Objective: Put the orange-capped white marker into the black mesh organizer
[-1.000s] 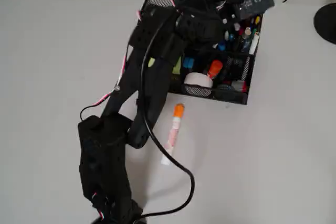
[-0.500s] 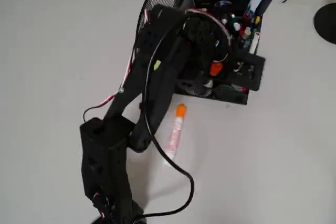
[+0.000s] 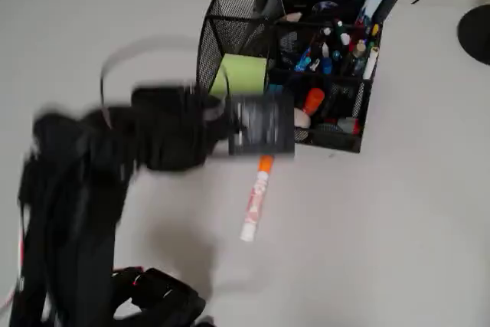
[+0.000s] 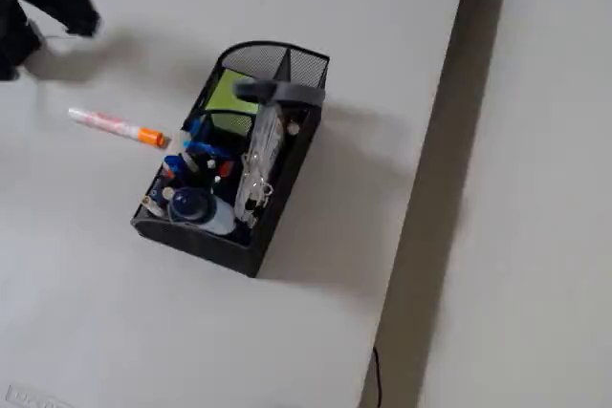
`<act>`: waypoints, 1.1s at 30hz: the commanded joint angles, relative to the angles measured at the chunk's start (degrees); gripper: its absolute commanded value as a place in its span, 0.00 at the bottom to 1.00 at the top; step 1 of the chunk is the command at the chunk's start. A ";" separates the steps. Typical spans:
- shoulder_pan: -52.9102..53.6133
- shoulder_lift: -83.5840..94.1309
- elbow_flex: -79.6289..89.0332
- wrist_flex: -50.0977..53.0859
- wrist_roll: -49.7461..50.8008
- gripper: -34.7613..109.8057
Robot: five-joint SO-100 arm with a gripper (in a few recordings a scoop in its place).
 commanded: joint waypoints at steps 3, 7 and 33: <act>1.58 22.50 35.68 -8.44 1.05 0.24; 0.18 41.04 49.48 -3.43 0.18 0.24; 4.57 47.55 58.62 0.88 -0.09 0.26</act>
